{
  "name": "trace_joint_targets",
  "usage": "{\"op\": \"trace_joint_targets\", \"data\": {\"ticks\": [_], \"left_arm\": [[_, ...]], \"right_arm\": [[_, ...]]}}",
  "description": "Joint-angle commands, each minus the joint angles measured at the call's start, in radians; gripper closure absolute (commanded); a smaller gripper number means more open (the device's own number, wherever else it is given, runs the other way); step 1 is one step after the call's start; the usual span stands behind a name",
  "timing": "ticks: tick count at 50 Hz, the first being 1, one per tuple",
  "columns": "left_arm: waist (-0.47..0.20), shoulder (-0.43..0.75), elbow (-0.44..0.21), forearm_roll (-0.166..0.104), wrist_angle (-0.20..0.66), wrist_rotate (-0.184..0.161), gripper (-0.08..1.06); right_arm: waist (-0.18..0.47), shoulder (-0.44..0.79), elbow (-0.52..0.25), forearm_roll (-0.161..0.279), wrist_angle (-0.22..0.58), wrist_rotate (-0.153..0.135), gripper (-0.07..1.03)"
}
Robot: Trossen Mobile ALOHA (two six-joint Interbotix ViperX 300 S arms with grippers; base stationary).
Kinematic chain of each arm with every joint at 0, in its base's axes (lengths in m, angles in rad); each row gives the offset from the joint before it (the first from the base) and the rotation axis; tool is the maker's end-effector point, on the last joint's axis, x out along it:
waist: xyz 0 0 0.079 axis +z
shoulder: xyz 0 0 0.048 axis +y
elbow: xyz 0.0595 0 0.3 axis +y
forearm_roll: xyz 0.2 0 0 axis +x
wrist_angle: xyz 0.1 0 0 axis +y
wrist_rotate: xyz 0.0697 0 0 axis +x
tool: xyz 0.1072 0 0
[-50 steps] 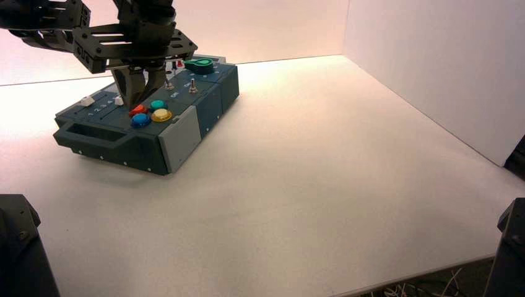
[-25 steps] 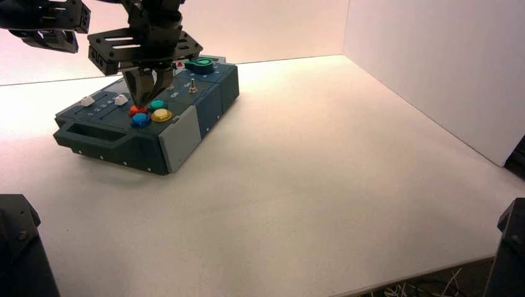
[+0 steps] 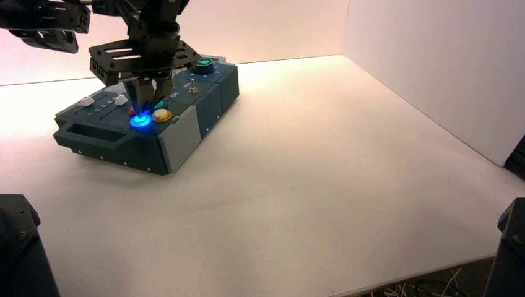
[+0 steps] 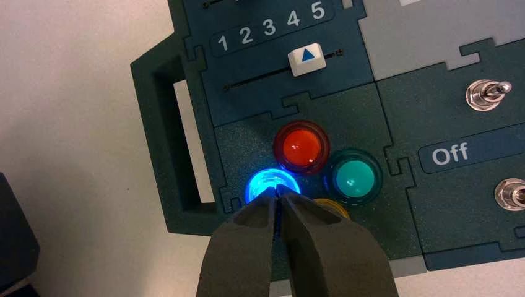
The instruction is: Push the blue button with the right gripper.
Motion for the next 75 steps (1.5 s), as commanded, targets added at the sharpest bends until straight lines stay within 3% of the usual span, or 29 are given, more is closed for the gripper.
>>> {"op": "trace_joint_targets", "data": {"ticks": [1,15,31,61,75], "left_arm": [[0.005,-0.011,-0.011,0.0,-0.005,-0.002,1.01],[0.005,-0.011,-0.011,-0.002,-0.005,-0.002,1.01],[0.005,-0.017,-0.009,0.0,-0.005,-0.002,1.01],[0.005,-0.018,-0.009,-0.002,-0.005,-0.002,1.01],[0.005,-0.018,-0.009,-0.002,-0.005,-0.002,1.01]], "right_arm": [[-0.002,-0.014,-0.023,0.006,-0.002,-0.006,0.98],[-0.002,-0.018,-0.032,0.005,0.009,-0.006,0.98],[-0.003,-0.115,-0.074,-0.072,0.08,-0.003,0.99],[-0.012,-0.16,-0.072,-0.078,0.077,0.002,0.99],[-0.054,-0.179,-0.04,-0.077,0.071,0.011,0.99]]}}
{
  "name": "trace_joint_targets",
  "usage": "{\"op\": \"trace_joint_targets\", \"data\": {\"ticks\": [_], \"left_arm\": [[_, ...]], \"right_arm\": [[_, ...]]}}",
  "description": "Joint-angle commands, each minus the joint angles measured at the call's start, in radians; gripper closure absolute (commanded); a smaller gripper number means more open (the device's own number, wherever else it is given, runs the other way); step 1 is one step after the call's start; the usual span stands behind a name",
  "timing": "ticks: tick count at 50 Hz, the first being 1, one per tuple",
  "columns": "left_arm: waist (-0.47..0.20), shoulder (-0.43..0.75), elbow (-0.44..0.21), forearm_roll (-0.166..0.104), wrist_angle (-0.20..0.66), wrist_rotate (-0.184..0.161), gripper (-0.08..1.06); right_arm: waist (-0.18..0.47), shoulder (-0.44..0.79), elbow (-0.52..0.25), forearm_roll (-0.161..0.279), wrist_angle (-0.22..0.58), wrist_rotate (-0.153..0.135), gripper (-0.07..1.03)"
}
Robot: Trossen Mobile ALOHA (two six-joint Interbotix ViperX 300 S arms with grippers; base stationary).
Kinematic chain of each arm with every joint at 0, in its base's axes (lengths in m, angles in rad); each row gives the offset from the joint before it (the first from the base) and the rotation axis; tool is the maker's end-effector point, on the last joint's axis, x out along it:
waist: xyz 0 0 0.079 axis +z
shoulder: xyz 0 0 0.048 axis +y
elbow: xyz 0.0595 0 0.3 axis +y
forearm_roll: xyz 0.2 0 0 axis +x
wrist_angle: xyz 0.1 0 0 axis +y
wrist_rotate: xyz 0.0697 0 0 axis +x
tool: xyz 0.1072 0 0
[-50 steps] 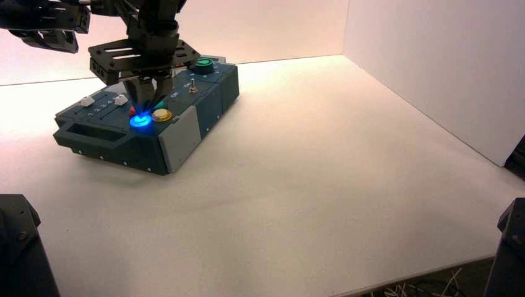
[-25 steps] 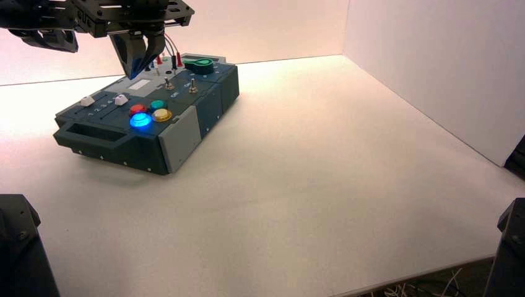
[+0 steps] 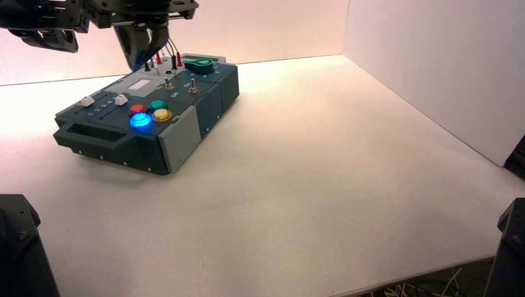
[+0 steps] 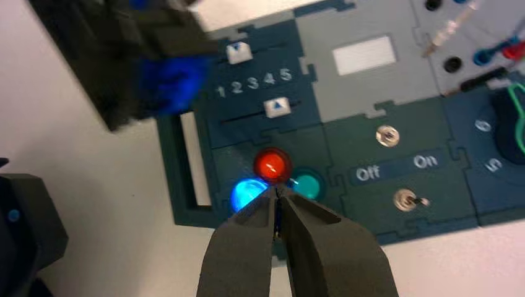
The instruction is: Push the blue button with the right gripper.
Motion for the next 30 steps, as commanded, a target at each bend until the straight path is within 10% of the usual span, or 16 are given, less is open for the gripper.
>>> {"op": "trace_joint_targets", "data": {"ticks": [1,30], "left_arm": [[0.005,-0.014,-0.009,-0.002,-0.005,-0.002,1.01],[0.005,0.008,-0.023,-0.005,-0.021,-0.006,1.01]], "right_arm": [[-0.023,-0.069,0.005,0.002,-0.015,0.003,0.99],[-0.061,-0.074,0.015,0.0,-0.048,0.006,0.99]]}}
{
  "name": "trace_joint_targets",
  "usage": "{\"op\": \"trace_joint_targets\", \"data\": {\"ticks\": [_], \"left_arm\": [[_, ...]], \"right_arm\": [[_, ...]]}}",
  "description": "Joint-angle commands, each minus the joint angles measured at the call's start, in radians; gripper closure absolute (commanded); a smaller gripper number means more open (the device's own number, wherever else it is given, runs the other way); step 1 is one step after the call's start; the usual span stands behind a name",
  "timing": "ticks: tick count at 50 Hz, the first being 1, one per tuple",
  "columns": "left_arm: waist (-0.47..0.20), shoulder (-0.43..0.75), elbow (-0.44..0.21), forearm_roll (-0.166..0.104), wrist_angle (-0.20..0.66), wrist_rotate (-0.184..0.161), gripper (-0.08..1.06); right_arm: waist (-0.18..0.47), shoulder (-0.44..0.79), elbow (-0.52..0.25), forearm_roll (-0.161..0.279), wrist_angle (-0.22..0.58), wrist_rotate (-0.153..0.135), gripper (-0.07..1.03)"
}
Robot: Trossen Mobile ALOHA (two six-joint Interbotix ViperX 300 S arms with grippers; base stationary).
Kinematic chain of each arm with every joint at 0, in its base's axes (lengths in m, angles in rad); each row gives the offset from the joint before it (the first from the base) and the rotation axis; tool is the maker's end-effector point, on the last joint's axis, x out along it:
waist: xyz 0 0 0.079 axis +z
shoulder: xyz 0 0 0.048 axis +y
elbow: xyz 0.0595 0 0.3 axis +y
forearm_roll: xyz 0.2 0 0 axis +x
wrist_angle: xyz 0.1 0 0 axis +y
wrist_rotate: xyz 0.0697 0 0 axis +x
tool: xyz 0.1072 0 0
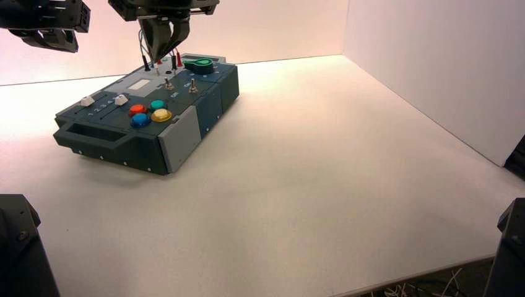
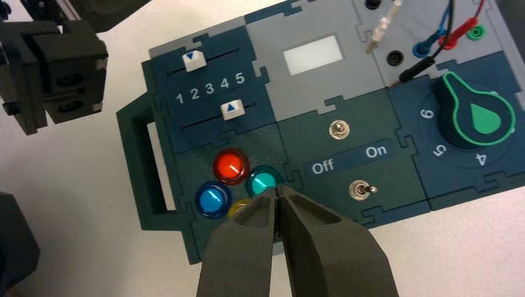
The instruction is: Push the blue button with the right gripper.
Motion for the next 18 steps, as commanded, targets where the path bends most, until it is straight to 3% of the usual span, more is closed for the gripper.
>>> {"op": "trace_joint_targets", "data": {"ticks": [1,18], "left_arm": [[0.005,0.003,-0.021,-0.003,-0.018,-0.002,1.01],[-0.002,0.017,-0.015,-0.003,-0.02,-0.017,1.01]], "right_arm": [[-0.011,-0.048,-0.02,0.002,-0.008,0.005,0.99],[-0.012,-0.046,-0.021,0.003,0.002,0.009,0.99]]}}
